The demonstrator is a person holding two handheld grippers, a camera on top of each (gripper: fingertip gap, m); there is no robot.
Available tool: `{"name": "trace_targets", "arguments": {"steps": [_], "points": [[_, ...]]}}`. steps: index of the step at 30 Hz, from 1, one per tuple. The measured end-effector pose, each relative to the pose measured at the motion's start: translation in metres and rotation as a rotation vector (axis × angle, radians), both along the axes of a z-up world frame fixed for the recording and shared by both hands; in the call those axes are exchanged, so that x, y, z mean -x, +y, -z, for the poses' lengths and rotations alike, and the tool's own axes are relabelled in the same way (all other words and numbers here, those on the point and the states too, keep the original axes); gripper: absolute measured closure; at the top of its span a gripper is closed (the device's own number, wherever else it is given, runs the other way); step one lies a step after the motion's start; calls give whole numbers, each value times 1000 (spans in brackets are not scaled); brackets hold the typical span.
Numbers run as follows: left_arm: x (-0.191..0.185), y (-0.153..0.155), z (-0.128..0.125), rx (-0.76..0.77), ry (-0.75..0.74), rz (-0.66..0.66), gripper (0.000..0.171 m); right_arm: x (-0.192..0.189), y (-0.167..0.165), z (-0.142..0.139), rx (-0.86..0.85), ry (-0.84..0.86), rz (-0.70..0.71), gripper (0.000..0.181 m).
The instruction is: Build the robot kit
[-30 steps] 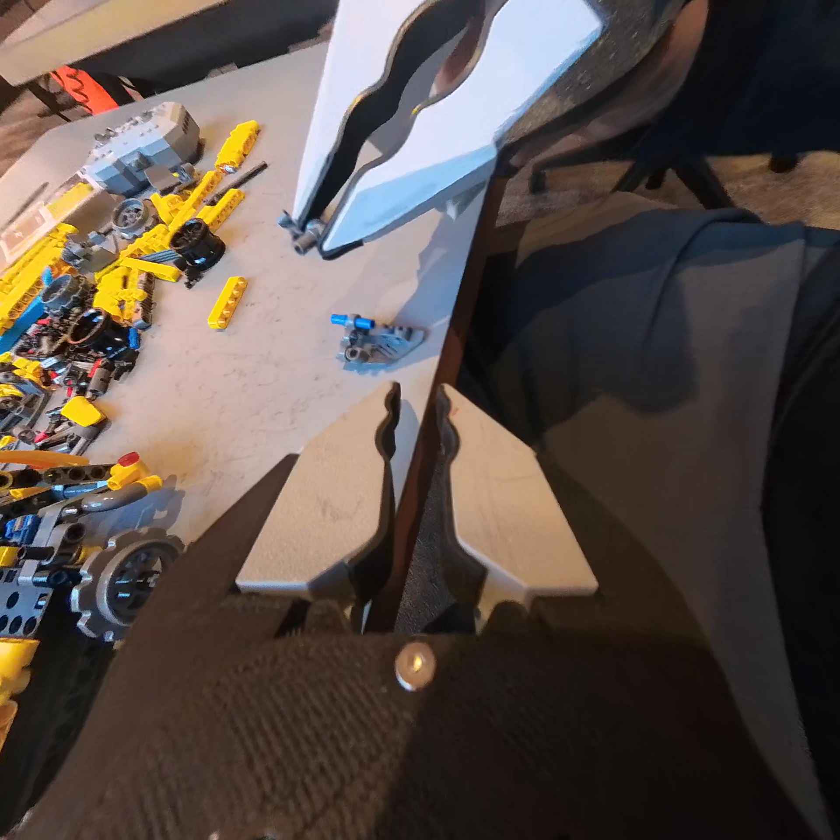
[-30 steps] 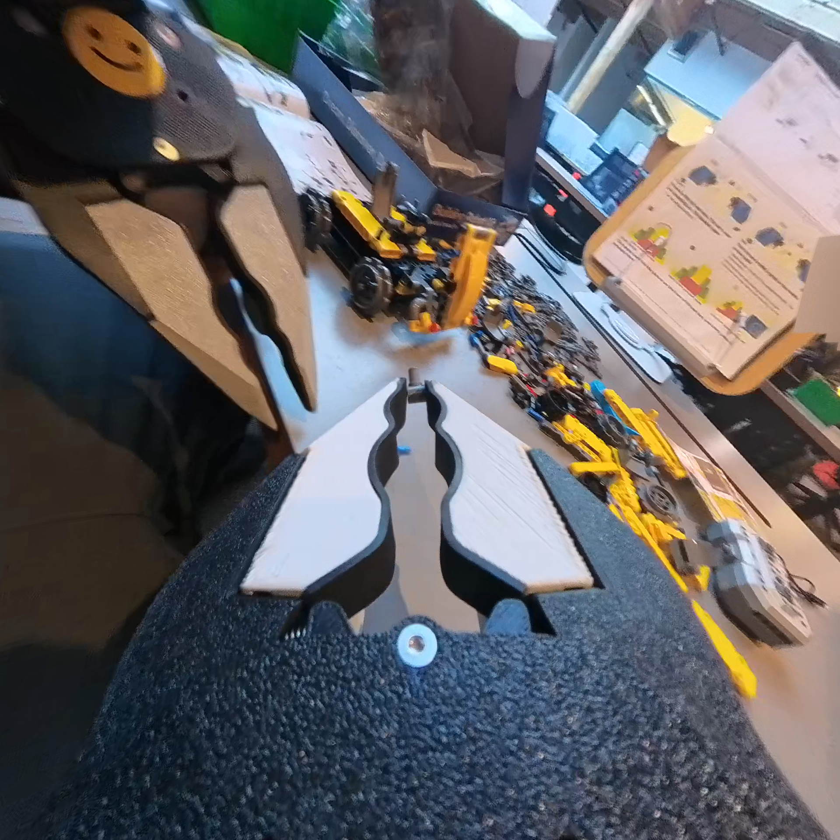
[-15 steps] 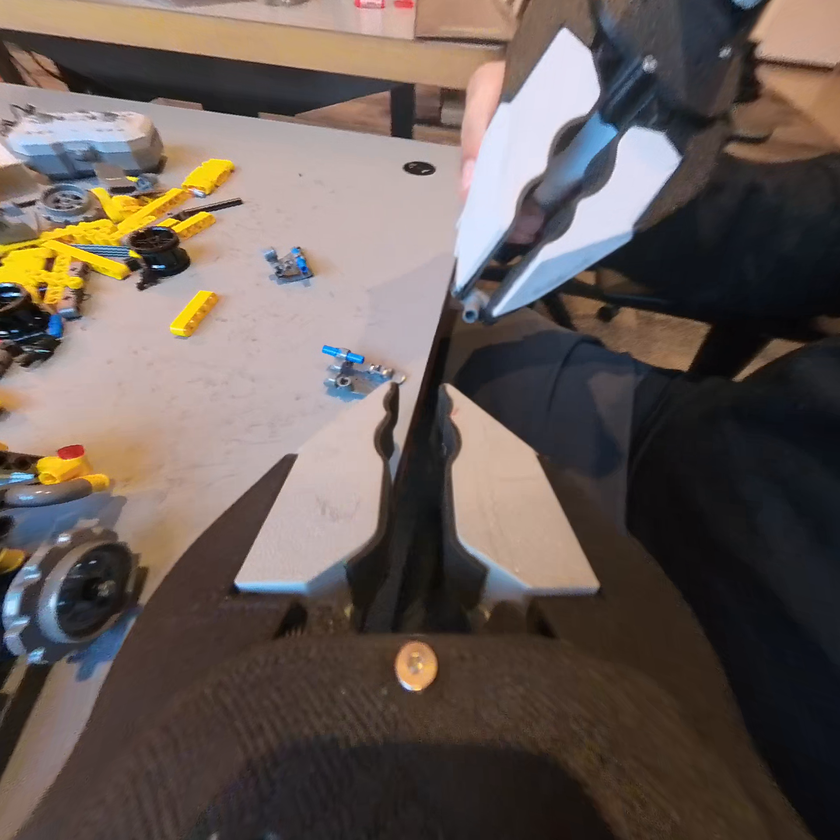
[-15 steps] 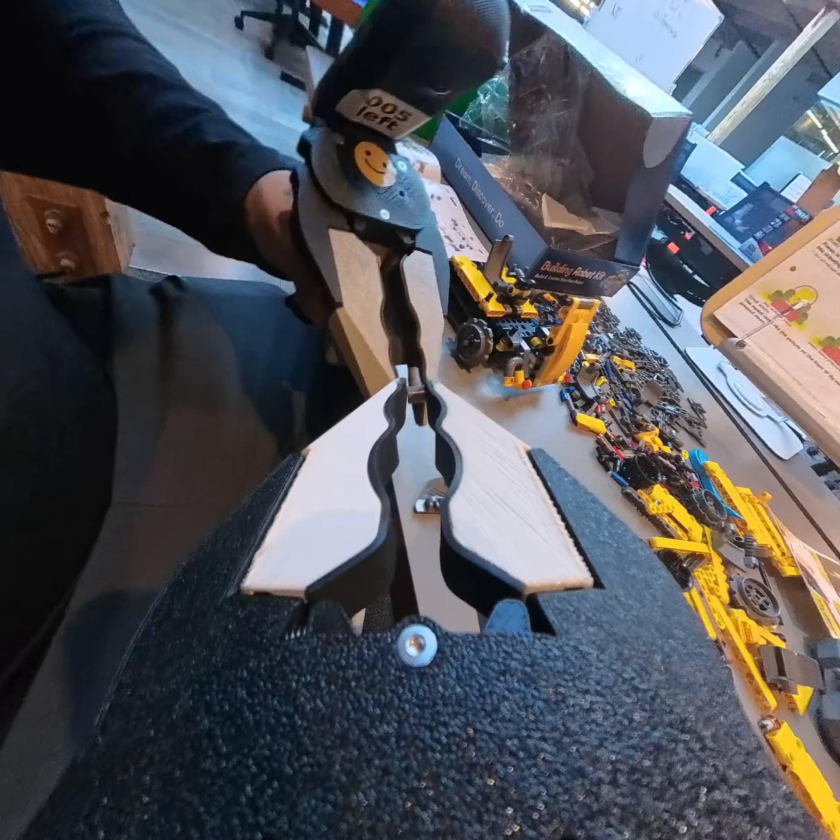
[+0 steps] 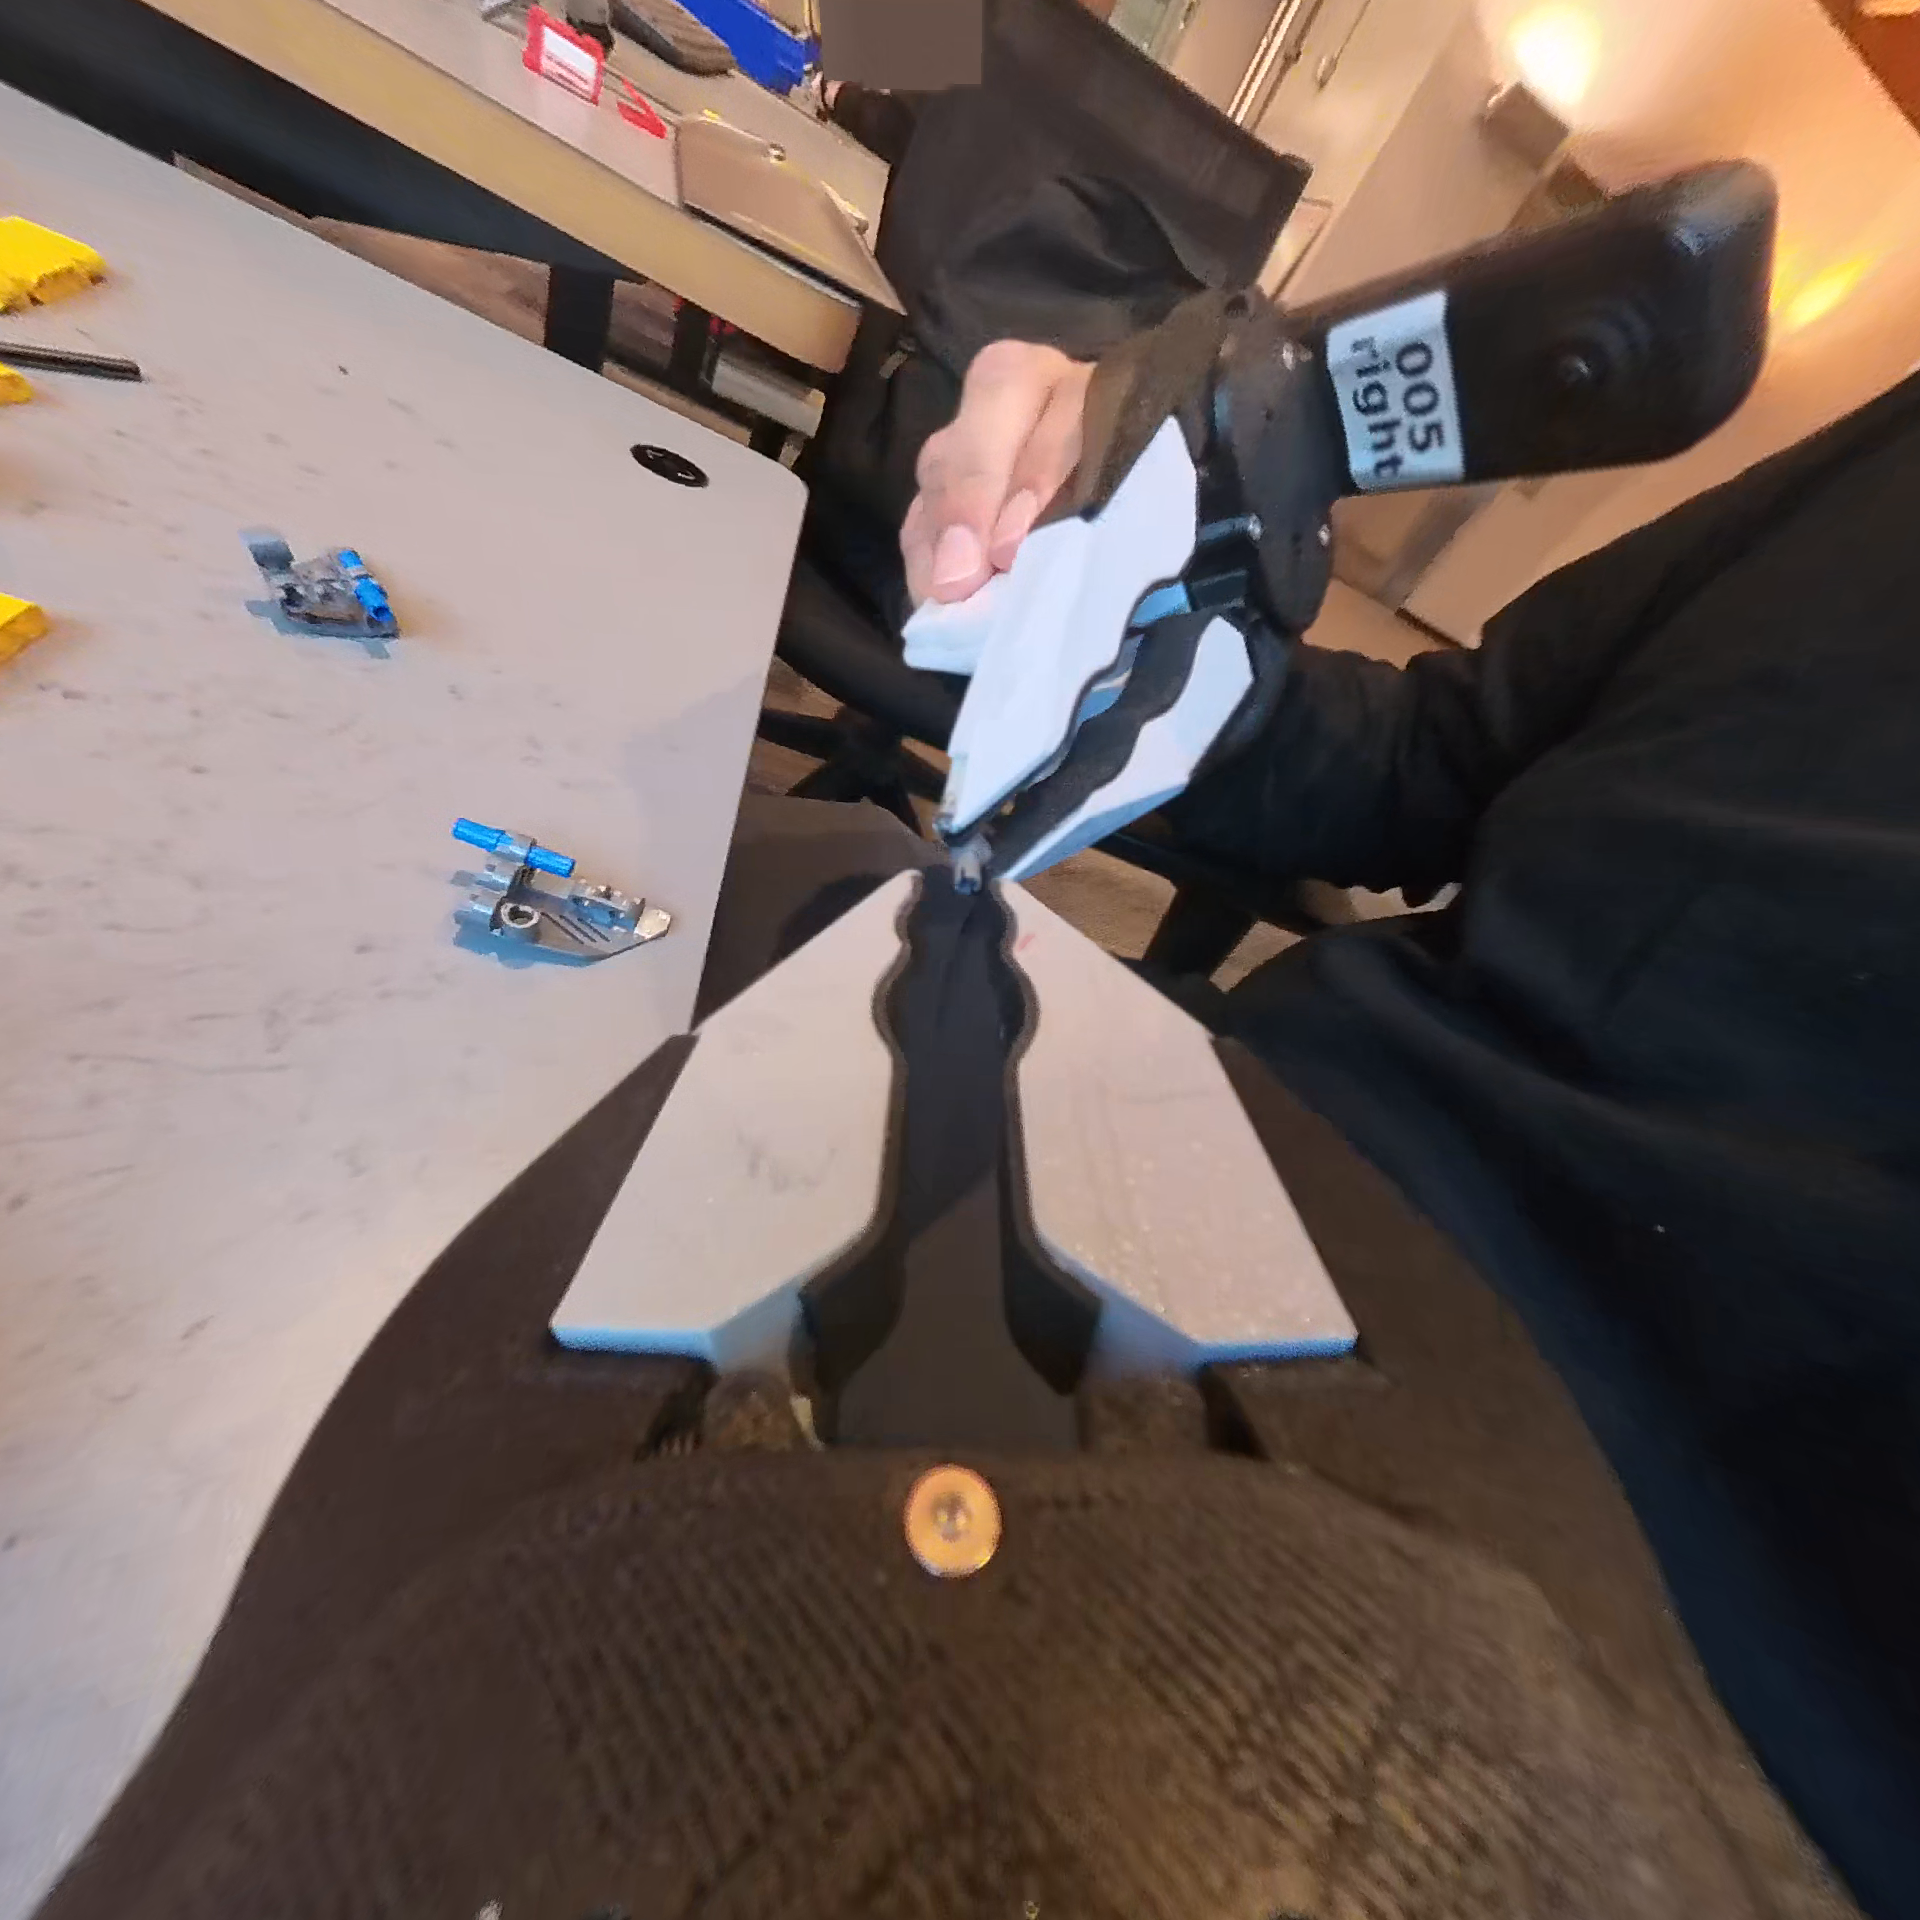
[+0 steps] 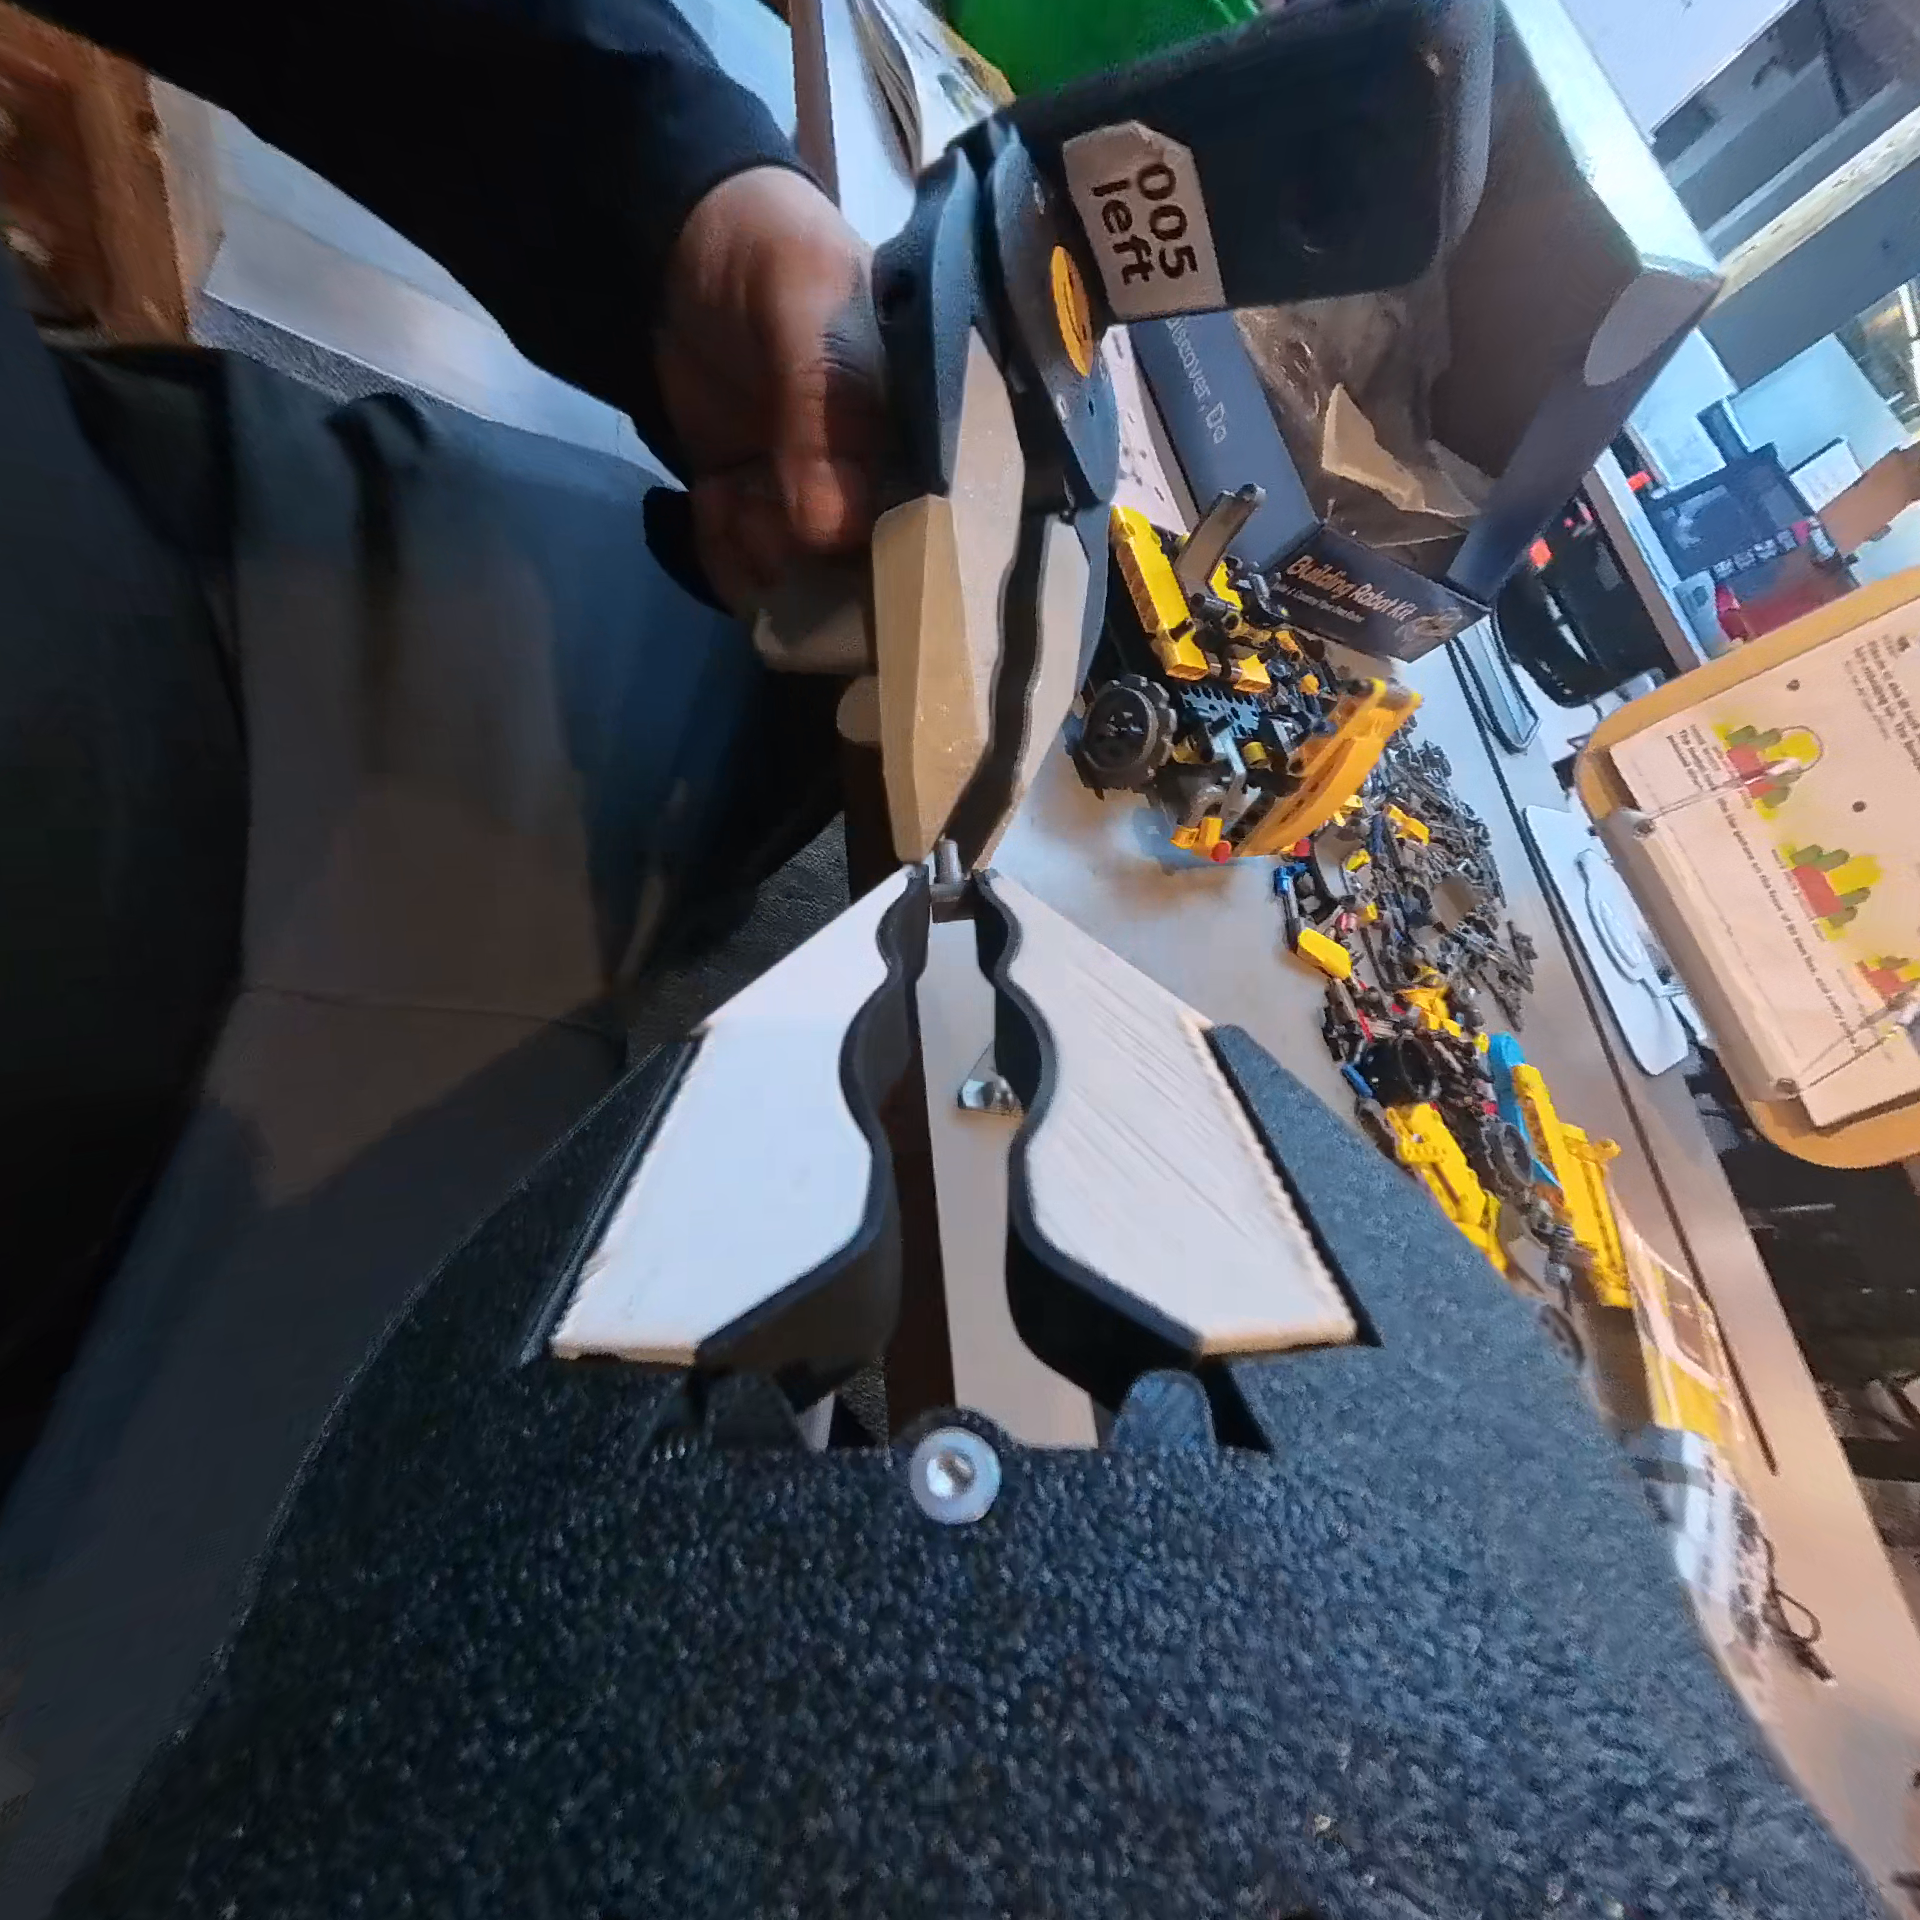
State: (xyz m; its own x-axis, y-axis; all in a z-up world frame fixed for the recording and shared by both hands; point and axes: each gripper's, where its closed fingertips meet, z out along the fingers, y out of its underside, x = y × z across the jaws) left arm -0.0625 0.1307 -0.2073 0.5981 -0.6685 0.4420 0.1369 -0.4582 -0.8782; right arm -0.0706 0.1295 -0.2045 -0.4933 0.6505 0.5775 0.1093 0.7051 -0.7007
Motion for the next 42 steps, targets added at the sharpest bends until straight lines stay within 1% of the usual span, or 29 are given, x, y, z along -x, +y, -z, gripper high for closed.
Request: {"name": "trace_targets", "arguments": {"steps": [1,6,9,12,14,17,19,23,25,27,32,34,40,42], "points": [[0,-1,0,5,-12,8,166,1,0,0,-18,5,3,173],[1,-3,-1,35,-48,24,166,3,-2,-1,-91,24,7,173],[-3,-6,-4,61,-110,62,160,2,-7,1,-118,18,-12,173],[-2,-4,-3,47,-92,46,163,4,-5,2,-121,23,0,173],[1,-3,-3,39,-73,35,166,5,-3,1,-92,34,11,173],[2,-3,-6,14,-74,29,168,5,-2,-2,-4,42,21,171],[3,-2,-8,-19,-53,16,168,5,0,-6,99,41,26,169],[6,-1,-17,-119,-15,-20,168,1,5,-18,355,50,21,168],[7,-1,-22,-199,23,-38,169,-3,3,-24,529,15,-15,167],[4,-3,-28,-271,58,-40,169,-6,0,-29,644,-14,-58,166],[-2,-10,-40,-438,105,-45,169,-8,-6,-37,761,-38,-107,166],[-3,-8,-37,-450,145,-59,169,-8,-8,-39,783,-40,-121,166],[-7,-9,-37,-483,158,-58,168,-6,-11,-36,753,-42,-112,167],[-6,-9,-38,-487,162,-64,168,-6,-11,-36,749,-36,-112,171]]}}
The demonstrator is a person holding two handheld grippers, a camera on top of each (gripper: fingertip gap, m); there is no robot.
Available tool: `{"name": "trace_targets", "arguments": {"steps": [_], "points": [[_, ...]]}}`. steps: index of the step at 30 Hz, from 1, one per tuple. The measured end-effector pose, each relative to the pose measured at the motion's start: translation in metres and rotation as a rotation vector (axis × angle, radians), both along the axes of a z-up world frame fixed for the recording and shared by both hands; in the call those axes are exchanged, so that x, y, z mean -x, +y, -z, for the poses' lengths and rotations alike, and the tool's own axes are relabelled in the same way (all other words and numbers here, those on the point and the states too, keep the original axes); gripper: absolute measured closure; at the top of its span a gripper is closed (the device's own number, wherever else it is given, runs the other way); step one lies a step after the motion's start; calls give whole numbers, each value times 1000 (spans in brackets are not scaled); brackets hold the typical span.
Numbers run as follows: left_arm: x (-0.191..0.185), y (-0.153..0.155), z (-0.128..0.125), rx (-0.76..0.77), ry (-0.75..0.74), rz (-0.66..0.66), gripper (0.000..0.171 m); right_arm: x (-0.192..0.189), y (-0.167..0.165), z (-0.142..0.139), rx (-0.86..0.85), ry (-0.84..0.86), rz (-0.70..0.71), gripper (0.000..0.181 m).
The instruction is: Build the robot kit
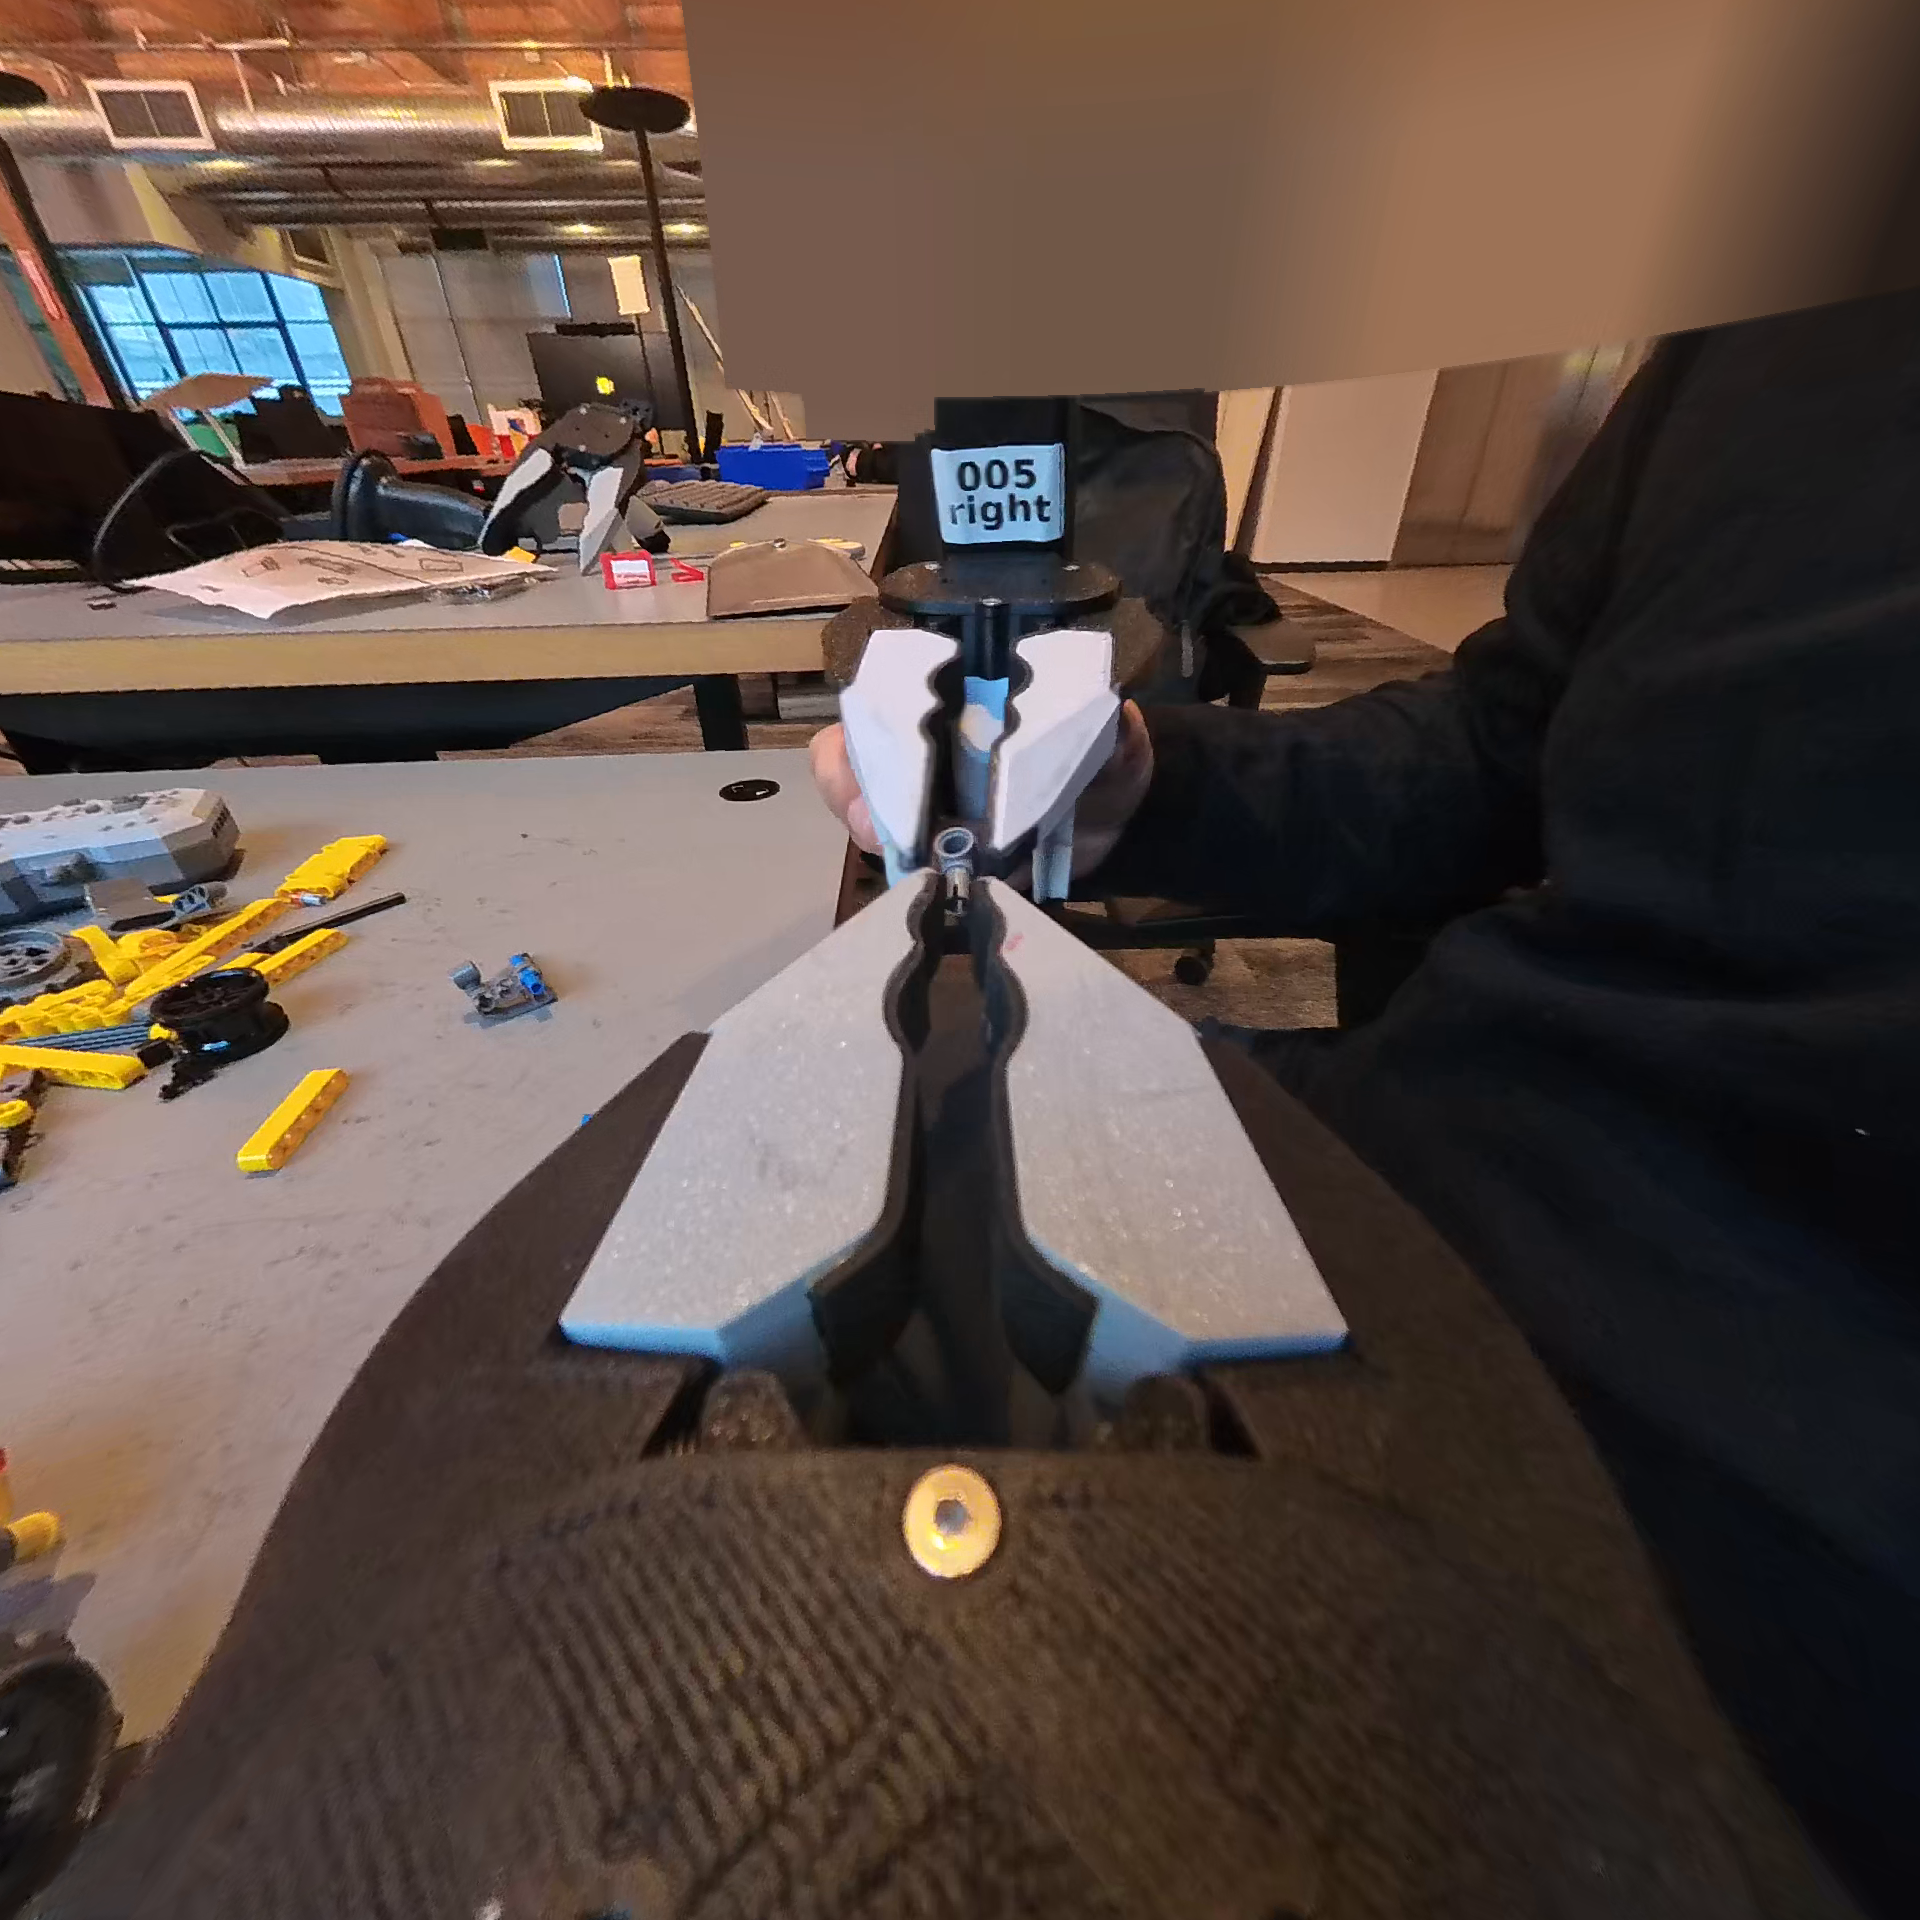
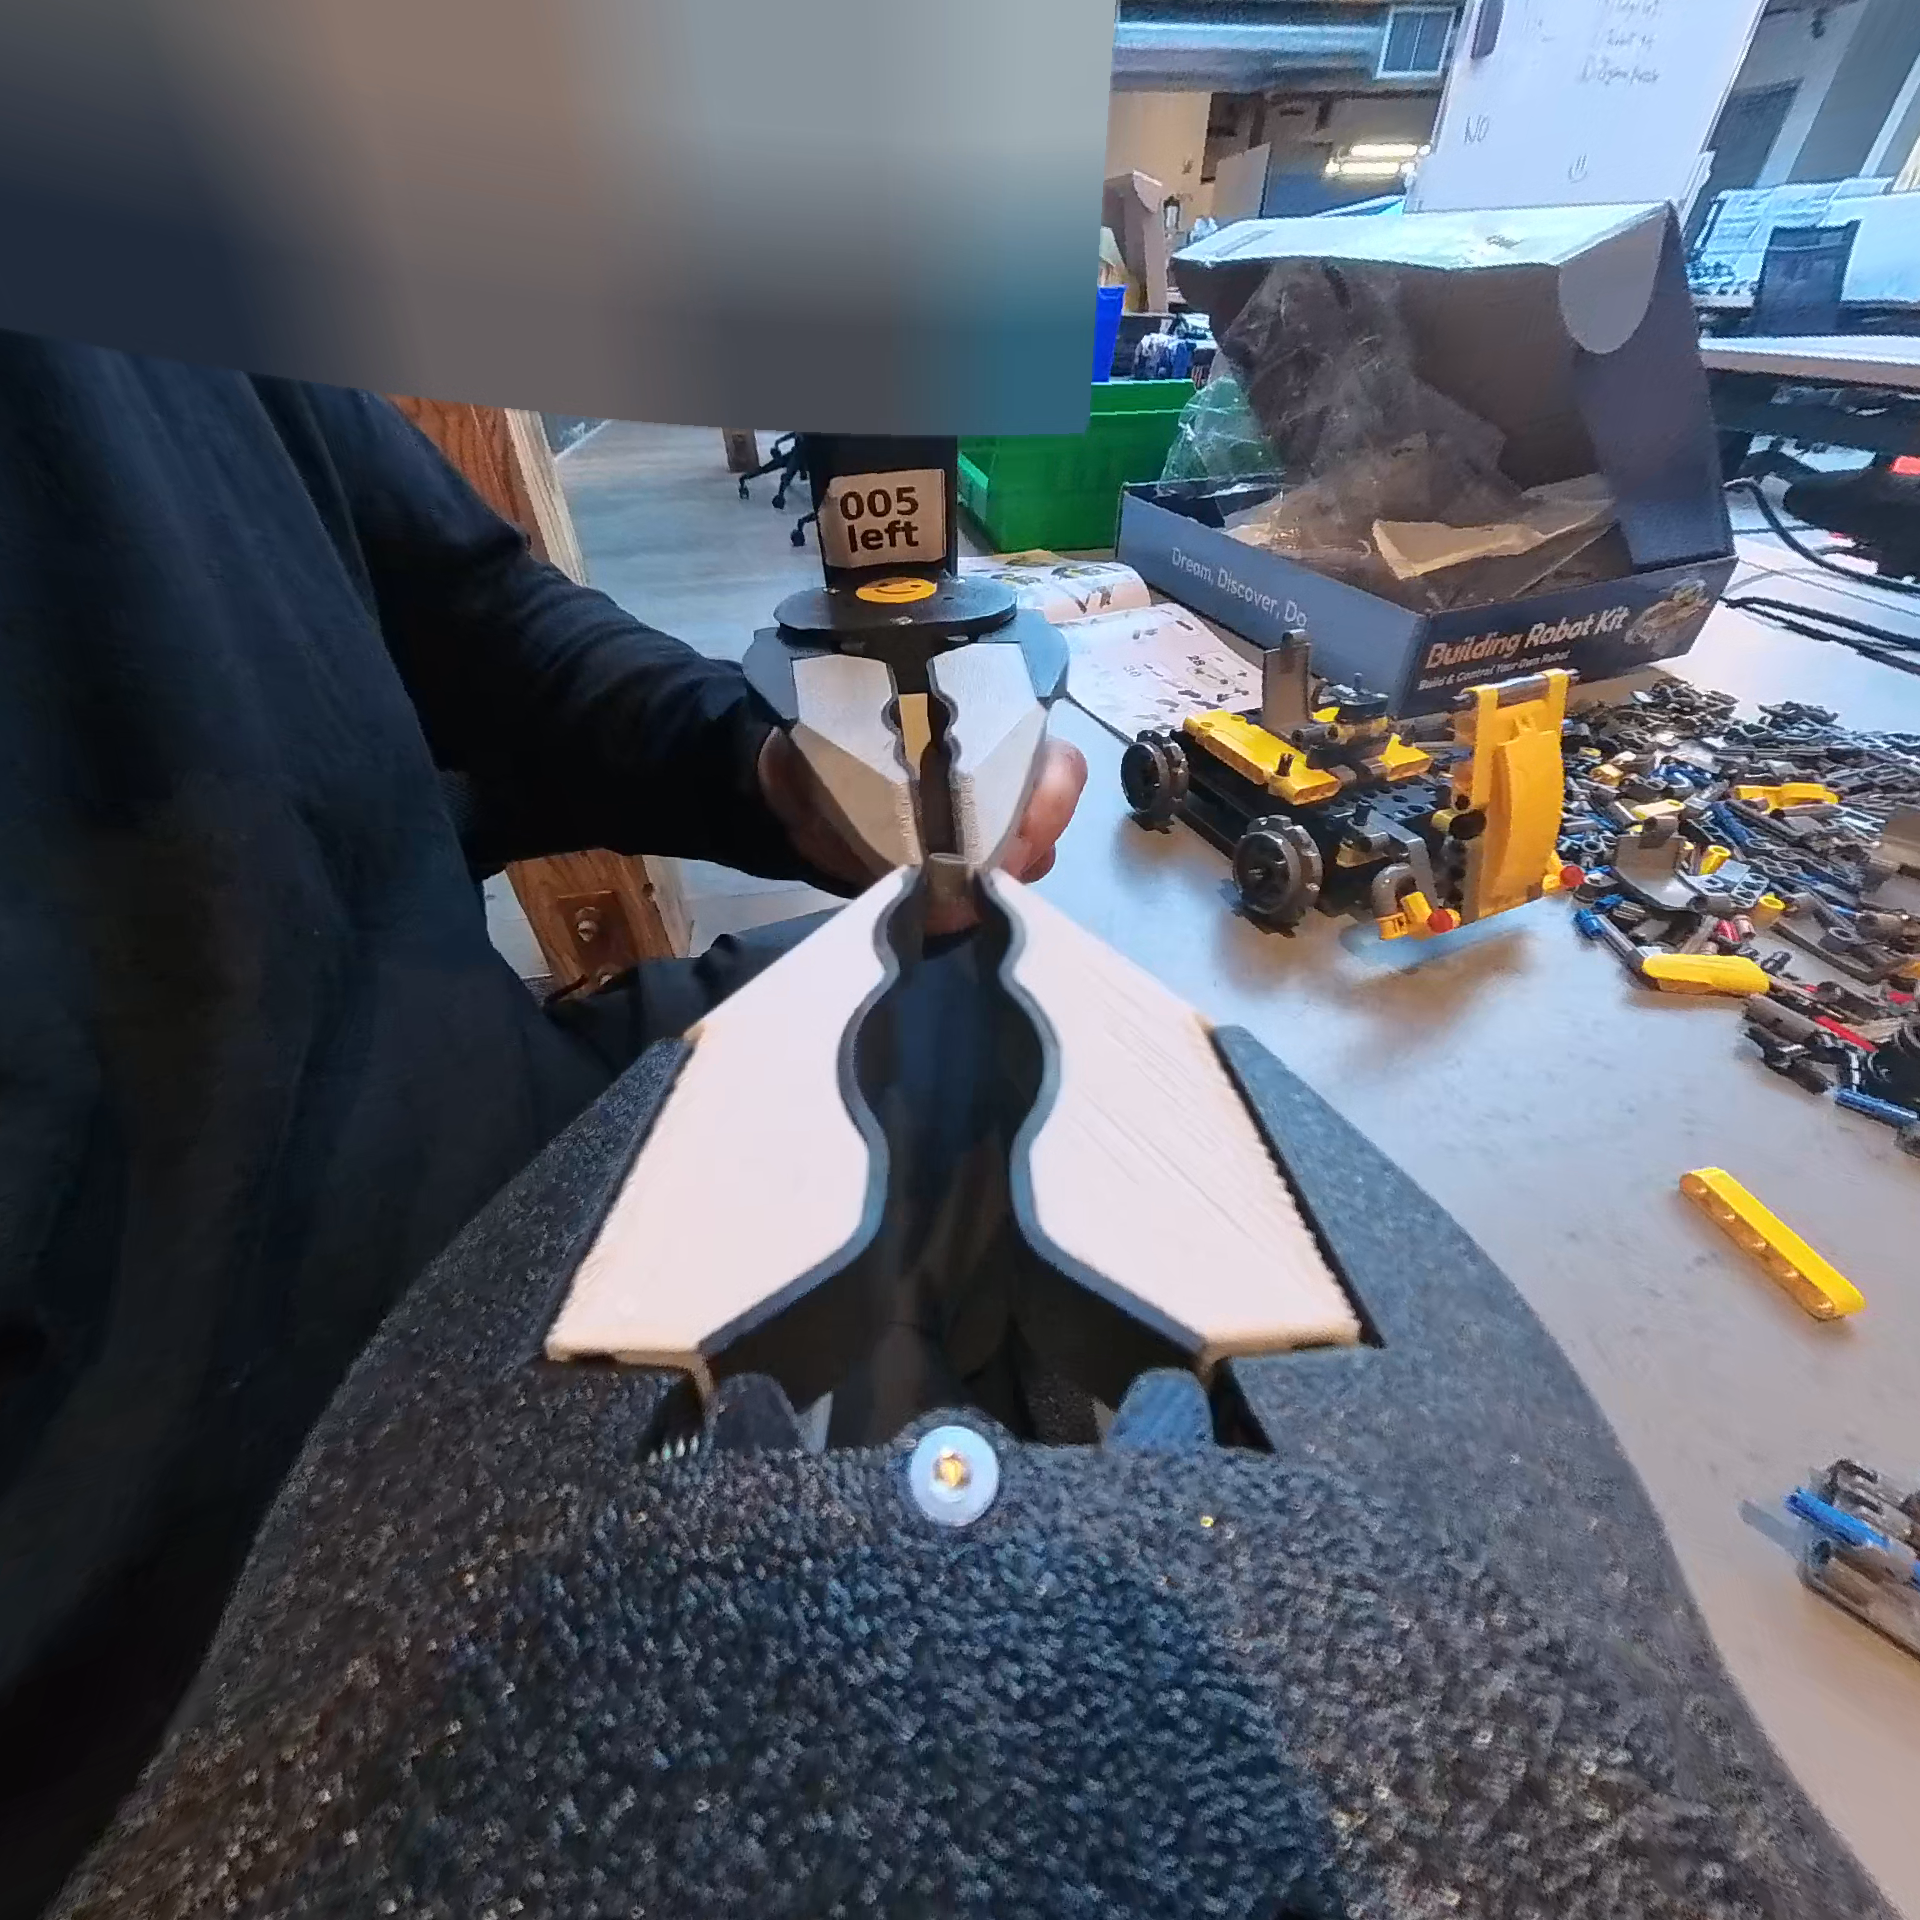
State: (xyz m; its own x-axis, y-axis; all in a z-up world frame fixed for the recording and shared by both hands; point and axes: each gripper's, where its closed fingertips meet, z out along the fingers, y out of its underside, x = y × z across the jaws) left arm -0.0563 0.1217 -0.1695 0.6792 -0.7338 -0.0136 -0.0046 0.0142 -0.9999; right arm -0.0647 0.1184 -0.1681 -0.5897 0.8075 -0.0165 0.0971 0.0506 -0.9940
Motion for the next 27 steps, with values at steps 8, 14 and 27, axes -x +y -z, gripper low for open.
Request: {"name": "trace_targets", "arguments": {"steps": [8,14,27], "points": [[3,3,-2,-25,-13,-34,168,2,2,5,-17,-13,12,174],[6,5,1,-6,-20,-42,168,2,3,6,-20,-15,16,174],[11,11,9,16,14,-91,168,8,13,11,-32,-34,76,174]]}}
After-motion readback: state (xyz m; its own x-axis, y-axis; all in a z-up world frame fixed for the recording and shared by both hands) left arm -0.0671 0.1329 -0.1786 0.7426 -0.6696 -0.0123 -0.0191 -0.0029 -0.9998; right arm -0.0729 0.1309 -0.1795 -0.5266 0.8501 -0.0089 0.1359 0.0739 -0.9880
